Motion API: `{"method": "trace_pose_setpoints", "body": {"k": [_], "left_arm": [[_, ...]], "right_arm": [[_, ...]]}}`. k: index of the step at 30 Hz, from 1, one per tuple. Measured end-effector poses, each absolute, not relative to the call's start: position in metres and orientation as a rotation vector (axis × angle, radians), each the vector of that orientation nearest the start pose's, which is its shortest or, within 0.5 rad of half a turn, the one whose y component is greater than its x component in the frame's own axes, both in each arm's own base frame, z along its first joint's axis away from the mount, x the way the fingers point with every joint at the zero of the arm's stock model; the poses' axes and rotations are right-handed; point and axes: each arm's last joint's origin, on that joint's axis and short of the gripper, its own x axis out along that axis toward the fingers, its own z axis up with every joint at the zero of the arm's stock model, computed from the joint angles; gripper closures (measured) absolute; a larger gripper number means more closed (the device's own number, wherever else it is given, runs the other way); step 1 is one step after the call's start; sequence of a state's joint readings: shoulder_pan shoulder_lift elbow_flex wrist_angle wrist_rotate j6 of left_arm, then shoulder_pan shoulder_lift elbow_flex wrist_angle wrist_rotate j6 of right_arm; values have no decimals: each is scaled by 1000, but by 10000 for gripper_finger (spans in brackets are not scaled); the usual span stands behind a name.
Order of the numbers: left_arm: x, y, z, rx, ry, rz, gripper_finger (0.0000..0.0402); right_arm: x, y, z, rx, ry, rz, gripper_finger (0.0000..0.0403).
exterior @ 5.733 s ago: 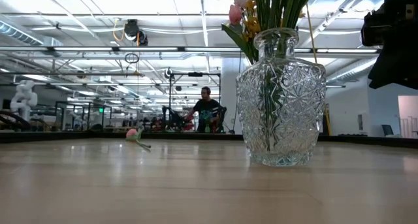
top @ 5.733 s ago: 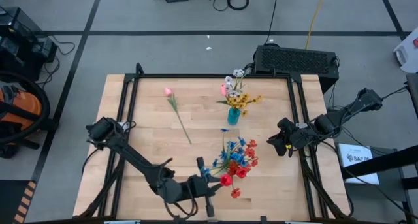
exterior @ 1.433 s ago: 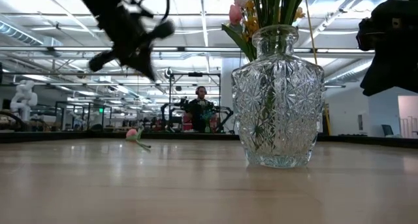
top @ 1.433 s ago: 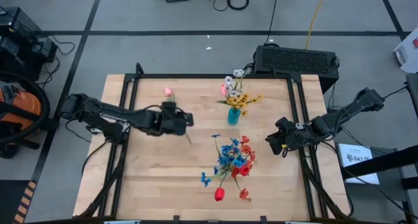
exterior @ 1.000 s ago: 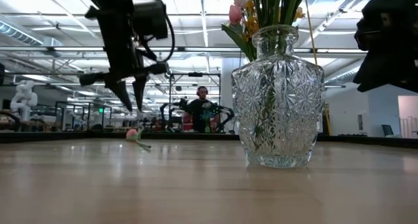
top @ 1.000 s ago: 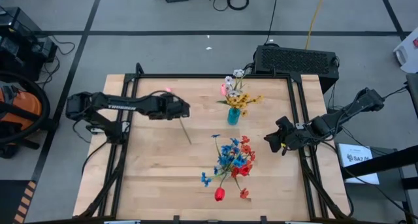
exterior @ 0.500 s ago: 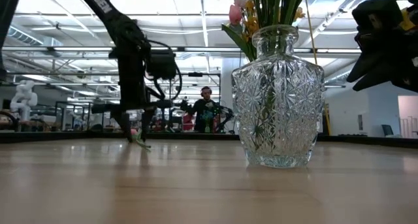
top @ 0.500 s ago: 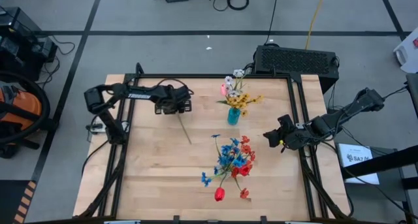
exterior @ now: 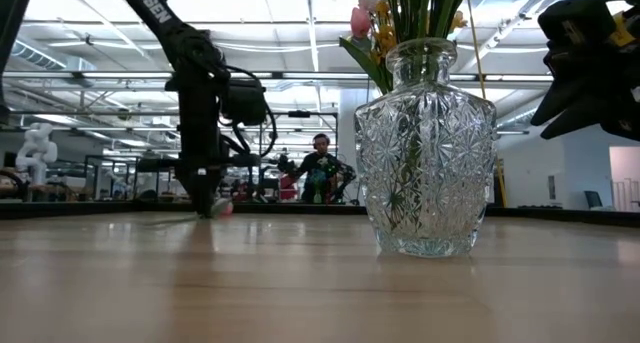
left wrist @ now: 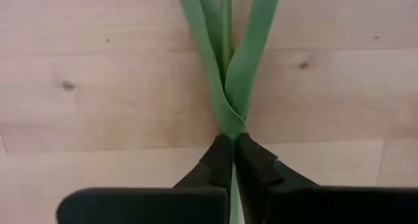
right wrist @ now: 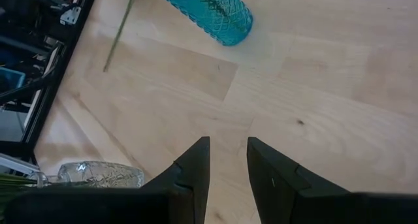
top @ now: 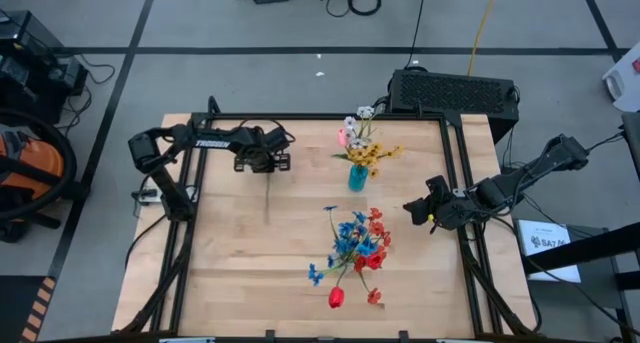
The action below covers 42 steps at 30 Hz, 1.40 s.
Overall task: Sort flowers into vase by color
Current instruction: Put the pink tulip into the blue vase
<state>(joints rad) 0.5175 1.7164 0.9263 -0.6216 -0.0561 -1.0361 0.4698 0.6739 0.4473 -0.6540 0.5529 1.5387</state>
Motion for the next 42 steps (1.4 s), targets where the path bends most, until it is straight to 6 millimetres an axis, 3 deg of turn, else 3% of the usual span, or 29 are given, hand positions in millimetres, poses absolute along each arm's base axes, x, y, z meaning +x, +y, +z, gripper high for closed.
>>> {"method": "trace_pose_setpoints", "body": {"k": [3,9,14,20,24,28,34,42], "left_arm": [[248,141,155,-1102,961,1180,395],[236,125,236,-949,690,1109,397],[223,112,309,-700,469,863,398],[222,93,375,-493,86,513,399],[225,82,406,-305,-87,360,399],[236,73,430,-237,-195,246,400],[279,68,450,-214,-184,81,400],[345,54,465,-184,-178,-101,400]], "right_arm": [[118,43,200,1023,520,-611,310],[118,43,200,1014,526,-612,310],[117,42,200,1019,526,-620,310],[120,42,216,1014,391,-558,310],[116,38,257,923,277,-486,310],[105,31,318,784,147,-395,310],[93,24,402,531,-15,-315,310],[122,39,459,233,-44,-293,310]]}}
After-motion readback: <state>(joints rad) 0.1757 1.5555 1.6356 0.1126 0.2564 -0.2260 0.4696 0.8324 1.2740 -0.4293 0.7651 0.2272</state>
